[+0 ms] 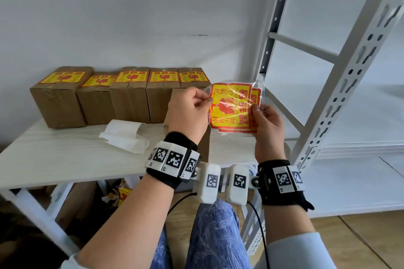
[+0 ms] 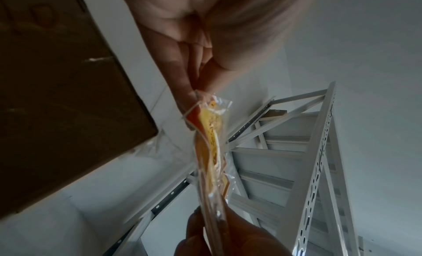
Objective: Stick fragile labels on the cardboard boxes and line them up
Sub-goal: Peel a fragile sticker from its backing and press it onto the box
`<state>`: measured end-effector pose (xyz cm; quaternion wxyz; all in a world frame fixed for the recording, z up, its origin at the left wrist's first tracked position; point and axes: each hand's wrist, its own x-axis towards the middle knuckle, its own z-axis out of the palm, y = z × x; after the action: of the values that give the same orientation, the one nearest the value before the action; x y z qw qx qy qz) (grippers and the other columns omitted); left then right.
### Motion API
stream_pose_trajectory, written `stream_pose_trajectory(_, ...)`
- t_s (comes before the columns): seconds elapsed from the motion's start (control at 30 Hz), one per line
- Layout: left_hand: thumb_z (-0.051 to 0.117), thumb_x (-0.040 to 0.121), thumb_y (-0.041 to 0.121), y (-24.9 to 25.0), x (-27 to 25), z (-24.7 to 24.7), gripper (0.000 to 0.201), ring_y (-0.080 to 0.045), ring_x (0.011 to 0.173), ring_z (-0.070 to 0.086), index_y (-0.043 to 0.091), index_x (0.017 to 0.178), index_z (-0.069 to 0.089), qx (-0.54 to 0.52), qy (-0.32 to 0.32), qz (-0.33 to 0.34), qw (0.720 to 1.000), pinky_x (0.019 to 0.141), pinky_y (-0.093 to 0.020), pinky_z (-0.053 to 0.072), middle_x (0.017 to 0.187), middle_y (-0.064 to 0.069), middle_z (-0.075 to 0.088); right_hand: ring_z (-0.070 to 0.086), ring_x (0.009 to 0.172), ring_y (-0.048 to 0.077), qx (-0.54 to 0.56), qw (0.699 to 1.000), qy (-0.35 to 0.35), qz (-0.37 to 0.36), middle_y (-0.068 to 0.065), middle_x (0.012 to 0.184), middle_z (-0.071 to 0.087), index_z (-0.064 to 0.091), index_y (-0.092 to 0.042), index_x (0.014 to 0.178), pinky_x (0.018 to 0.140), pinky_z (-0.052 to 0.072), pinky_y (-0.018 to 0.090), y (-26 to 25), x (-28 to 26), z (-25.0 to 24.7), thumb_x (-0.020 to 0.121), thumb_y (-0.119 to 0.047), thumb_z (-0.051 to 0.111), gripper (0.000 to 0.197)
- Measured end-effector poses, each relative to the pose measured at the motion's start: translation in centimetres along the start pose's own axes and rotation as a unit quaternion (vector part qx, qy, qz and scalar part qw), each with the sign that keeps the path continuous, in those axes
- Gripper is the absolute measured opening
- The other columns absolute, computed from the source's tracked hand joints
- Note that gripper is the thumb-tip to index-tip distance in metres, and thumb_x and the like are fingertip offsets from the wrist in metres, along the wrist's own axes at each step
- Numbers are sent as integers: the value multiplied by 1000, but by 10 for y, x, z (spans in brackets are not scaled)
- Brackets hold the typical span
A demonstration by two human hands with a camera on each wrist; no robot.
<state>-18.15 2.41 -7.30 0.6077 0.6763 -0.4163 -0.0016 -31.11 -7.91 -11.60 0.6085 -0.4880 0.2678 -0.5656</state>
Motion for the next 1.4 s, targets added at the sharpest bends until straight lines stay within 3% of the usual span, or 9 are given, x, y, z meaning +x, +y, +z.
stream_pose_trajectory(0.13, 70, 89, 15, -5, 0, 5, 19, -7, 72, 72, 30, 80, 63, -1, -21, -19, 1000, 66, -39, 62, 84, 8, 74, 60, 61, 9, 17, 999, 35, -4, -6, 68, 65, 63, -15, 86, 63, 55, 30, 3, 6, -3, 100, -10, 55, 17)
stream_pose_trajectory(0.3, 69, 90, 15, -11, 7, 2, 16, -11, 82, 73, 16, 105, 72, 9, 19, -34, 999, 75, -41, 62, 96, 1, 76, 51, 56, 1, -12, 990, 138, -36, -4, 70, 54, 58, -17, 83, 53, 47, 16, 6, 18, -17, 101, -11, 53, 20)
stream_pose_trajectory(0.5, 68, 91, 15, -9, 16, -7, 18, -14, 88, 72, 15, 108, 70, -18, 53, -44, 997, 78, -41, 61, 102, -2, 75, 64, 75, 19, -165, 959, 230, 9, -2, 80, 66, 63, -15, 95, 76, 59, 40, 29, 38, -43, 95, -19, 55, 9)
stream_pose_trajectory(0.6, 67, 91, 13, -10, 17, -5, 16, -15, 90, 71, 19, 105, 65, -16, 50, -49, 997, 77, -42, 61, 103, -1, 73, 69, 88, 27, -242, 946, 206, 68, 5, 96, 70, 61, -15, 111, 83, 59, 50, 41, 37, -42, 83, -13, 54, 30)
stream_pose_trajectory(0.73, 66, 89, 10, -12, 15, -3, 25, -15, 96, 69, 27, 104, 56, -23, 44, -67, 997, 81, -43, 60, 105, 2, 71, 57, 90, 25, -356, 917, 153, 90, 7, 97, 63, 38, -10, 141, 81, 46, 33, 50, 27, -40, 80, -3, 58, 64)
stream_pose_trajectory(1.0, 62, 89, 2, -17, 11, -5, 46, -10, 111, 63, 25, 128, 57, -29, 19, -56, 998, 87, -33, 59, 121, 1, 66, 37, 130, 40, -537, 835, 122, 8, 18, 141, 43, 45, -13, 138, 101, 38, 50, 64, 19, -34, 70, -9, 76, 74)
stream_pose_trajectory(1.17, 57, 91, 0, -18, 9, -6, 37, 0, 92, 61, 23, 117, 68, -13, 5, -39, 999, 60, -5, 50, 121, 1, 67, 62, 108, 25, -314, 946, 68, -36, 9, 118, 66, 64, -17, 114, 84, 56, 38, 24, 18, -14, 90, -29, 67, 27)
stream_pose_trajectory(1.27, 58, 92, 5, -15, 9, -8, 30, 0, 89, 65, 24, 111, 72, -23, 13, -33, 999, 66, -16, 57, 114, 3, 71, 68, 92, 21, -169, 983, 45, -61, 6, 96, 74, 69, -17, 96, 84, 53, 39, -9, 13, 2, 96, -27, 59, 13)
stream_pose_trajectory(1.4, 66, 92, 14, -9, 9, -13, 18, -5, 92, 70, 25, 104, 74, -28, 9, -21, 999, 79, -33, 61, 100, 6, 75, 60, 74, 7, -158, 966, 34, -201, -3, 83, 70, 72, -17, 92, 71, 47, 24, -39, 0, 25, 91, -16, 63, 8)
